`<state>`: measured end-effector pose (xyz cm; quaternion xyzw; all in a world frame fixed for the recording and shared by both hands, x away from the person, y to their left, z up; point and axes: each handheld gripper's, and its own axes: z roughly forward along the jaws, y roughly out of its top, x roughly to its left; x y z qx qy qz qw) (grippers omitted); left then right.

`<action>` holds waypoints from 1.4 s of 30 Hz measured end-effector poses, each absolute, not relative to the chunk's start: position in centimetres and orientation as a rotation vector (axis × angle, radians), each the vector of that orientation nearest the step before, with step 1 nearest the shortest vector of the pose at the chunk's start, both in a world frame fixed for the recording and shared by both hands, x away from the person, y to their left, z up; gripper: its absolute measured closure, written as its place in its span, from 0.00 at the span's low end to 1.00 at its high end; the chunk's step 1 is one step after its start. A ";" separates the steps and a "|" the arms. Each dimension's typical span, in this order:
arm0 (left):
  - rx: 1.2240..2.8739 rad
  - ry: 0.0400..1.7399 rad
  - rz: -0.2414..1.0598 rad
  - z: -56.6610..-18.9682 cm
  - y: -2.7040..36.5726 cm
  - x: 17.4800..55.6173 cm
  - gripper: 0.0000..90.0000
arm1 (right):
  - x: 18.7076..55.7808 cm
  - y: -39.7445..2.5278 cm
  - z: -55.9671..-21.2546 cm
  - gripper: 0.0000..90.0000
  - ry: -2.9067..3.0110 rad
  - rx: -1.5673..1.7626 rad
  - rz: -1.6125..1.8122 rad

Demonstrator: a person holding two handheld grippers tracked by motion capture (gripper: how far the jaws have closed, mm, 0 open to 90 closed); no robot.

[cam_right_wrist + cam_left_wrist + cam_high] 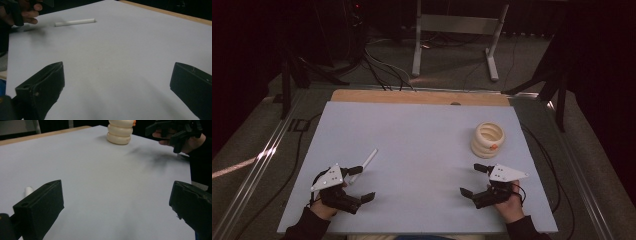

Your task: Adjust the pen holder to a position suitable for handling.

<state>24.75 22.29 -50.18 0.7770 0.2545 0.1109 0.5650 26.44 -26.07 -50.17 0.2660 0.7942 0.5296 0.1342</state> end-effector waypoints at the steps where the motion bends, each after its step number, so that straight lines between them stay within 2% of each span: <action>1: 1.825 0.600 0.262 -50.2 22.3 24.7 0.00 | 26.4 -26.0 -50.1 0.00 2.308 0.774 1.537; 15: 1.814 0.585 0.301 -50.3 22.3 24.5 0.00 | 26.4 -27.0 -50.0 0.00 2.235 0.818 1.653; 28: 1.801 0.575 0.292 -50.2 22.4 24.6 0.00 | 26.1 -25.6 -49.9 0.00 2.312 0.799 1.555; 42: 1.803 0.575 0.279 -50.3 22.4 24.6 0.00 | 26.2 -24.9 -46.7 0.00 2.319 0.788 1.579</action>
